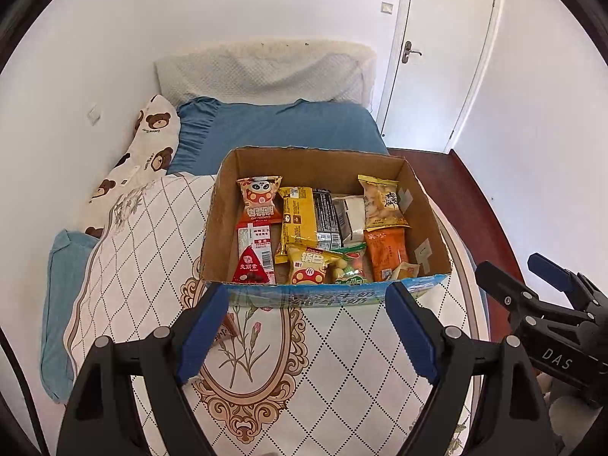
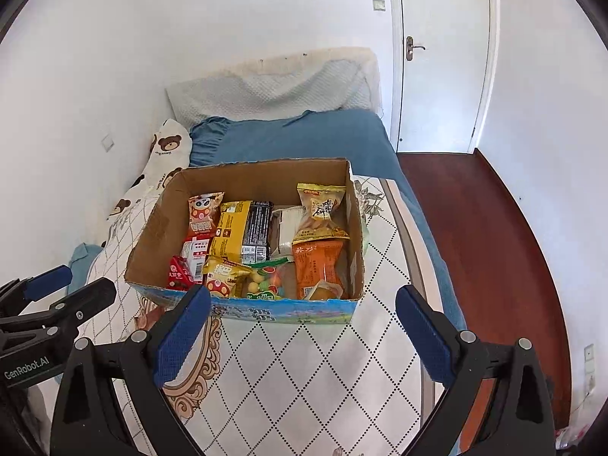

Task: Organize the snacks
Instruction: 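Open both tools and pull them back from the box, then grasp the white oat cookie packet with the left tool while the right tool grasps the brown biscuit packet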

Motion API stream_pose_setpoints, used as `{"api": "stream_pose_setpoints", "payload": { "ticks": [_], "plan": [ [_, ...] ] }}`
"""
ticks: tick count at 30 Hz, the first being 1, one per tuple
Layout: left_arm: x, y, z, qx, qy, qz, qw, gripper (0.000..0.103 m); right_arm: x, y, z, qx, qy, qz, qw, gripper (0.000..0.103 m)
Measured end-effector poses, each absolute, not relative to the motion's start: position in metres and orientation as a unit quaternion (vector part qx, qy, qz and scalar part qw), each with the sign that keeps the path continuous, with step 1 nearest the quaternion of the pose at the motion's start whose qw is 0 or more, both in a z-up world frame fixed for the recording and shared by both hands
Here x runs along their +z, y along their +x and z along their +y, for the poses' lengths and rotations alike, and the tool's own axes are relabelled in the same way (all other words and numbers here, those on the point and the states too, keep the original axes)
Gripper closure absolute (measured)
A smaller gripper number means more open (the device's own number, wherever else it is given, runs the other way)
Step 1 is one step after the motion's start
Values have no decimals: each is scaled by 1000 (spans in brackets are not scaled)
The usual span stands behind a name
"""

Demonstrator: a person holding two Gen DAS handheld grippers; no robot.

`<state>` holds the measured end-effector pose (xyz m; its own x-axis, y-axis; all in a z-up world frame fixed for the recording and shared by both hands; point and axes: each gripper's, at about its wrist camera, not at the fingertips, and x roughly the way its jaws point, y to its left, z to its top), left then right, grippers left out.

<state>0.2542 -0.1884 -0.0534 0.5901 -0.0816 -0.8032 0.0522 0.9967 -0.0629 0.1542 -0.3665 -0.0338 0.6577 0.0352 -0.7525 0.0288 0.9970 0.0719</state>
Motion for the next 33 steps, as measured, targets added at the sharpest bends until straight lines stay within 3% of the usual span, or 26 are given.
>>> {"api": "stream_pose_setpoints", "payload": {
  "ticks": [5, 10, 18, 21, 31, 33],
  "plan": [
    [-66, 243, -175, -26, -37, 464, 885, 19, -33, 142, -366, 24, 66, 415, 907, 3],
    [-124, 232, -134, 23, -44, 533, 845, 19, -65, 141, -340, 52, 62, 462, 883, 3],
    [-246, 208, -64, 97, -46, 635, 765, 19, -250, 150, -310, 37, 34, 664, 746, 3],
    [-270, 204, -51, 104, -32, 647, 755, 19, -300, 146, -307, 22, 17, 696, 718, 0],
    [-286, 219, -44, 30, 71, 657, 750, 19, -327, 154, -305, -7, 12, 725, 689, 0],
    [-288, 222, -48, 8, 105, 655, 748, 19, -313, 154, -302, -11, 31, 712, 702, 8]
  ]
}}
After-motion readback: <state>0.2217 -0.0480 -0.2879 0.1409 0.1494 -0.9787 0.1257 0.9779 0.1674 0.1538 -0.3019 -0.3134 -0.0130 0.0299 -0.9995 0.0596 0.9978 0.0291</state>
